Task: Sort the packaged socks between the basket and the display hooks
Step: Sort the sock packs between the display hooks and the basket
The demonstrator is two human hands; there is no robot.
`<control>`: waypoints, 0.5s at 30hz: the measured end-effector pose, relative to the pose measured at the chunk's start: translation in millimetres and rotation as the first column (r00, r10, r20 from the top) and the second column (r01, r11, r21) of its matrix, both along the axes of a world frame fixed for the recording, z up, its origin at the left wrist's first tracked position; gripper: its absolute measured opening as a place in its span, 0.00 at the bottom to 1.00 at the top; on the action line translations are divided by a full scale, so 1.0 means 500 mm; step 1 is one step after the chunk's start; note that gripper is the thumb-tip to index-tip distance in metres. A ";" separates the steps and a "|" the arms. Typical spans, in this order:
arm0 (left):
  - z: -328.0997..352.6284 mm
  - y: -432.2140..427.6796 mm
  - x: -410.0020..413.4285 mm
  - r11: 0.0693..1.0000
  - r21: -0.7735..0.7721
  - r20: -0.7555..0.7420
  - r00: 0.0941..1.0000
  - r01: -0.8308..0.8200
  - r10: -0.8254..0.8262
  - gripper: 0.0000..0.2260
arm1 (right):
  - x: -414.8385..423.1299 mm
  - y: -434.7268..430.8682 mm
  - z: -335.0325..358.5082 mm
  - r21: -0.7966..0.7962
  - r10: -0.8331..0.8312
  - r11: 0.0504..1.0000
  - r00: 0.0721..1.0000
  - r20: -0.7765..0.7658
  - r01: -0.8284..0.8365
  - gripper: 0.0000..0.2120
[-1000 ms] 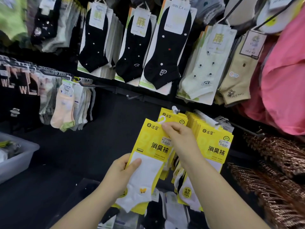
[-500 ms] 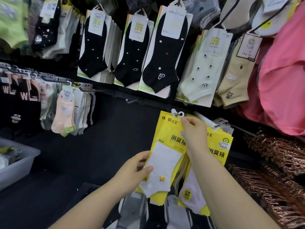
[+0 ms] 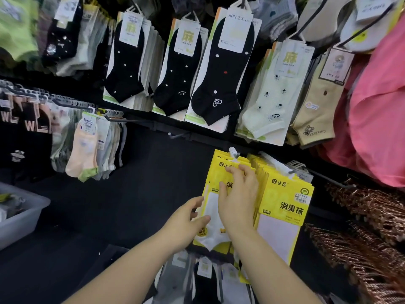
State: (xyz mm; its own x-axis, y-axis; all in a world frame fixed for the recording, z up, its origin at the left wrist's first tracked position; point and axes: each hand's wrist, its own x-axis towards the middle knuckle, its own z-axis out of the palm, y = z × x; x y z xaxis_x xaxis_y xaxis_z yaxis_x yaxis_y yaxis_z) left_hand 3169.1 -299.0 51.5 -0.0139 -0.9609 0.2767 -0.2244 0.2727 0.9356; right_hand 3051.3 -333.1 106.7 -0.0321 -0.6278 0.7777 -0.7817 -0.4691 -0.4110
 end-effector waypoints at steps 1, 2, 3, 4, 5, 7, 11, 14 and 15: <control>0.001 -0.005 0.005 1.000 -0.005 0.000 1.000 -0.010 0.010 0.21 | -0.002 -0.009 -0.003 0.026 -0.010 1.000 0.999 -0.050 0.012 0.19; 0.002 -0.009 0.010 1.000 -0.010 -0.006 1.000 -0.014 0.014 0.18 | -0.004 -0.020 -0.002 0.054 -0.010 0.998 0.996 -0.094 0.015 0.20; 0.003 -0.011 0.015 1.000 -0.014 -0.012 1.000 -0.012 0.012 0.15 | -0.005 -0.033 0.002 0.081 -0.002 0.997 0.992 -0.128 0.012 0.21; 0.005 -0.011 0.020 1.000 -0.020 -0.019 1.000 -0.012 0.012 0.16 | -0.005 -0.046 0.007 0.110 0.009 0.994 0.988 -0.152 0.008 0.22; 0.006 -0.012 0.024 1.000 -0.026 -0.026 1.000 -0.016 0.015 0.16 | -0.004 -0.060 0.012 0.142 0.018 0.990 0.985 -0.171 0.006 0.23; 0.004 -0.013 0.033 0.999 -0.036 -0.025 0.999 -0.026 0.025 0.16 | -0.001 -0.091 0.020 0.208 0.038 0.978 0.978 -0.204 0.006 0.25; -0.013 -0.023 0.045 0.999 -0.038 -0.020 0.999 -0.035 0.035 0.17 | -0.001 -0.149 0.043 0.340 0.065 0.940 0.955 -0.288 0.038 0.31; -0.025 -0.030 0.049 0.999 -0.016 -0.001 0.999 -0.037 0.037 0.16 | -0.002 -0.172 0.055 0.404 0.081 0.912 0.935 -0.345 0.069 0.30; -0.029 -0.032 0.050 1.000 0.000 -0.001 1.000 -0.030 0.030 0.15 | -0.001 -0.173 0.055 0.438 0.095 0.897 0.939 -0.330 0.063 0.31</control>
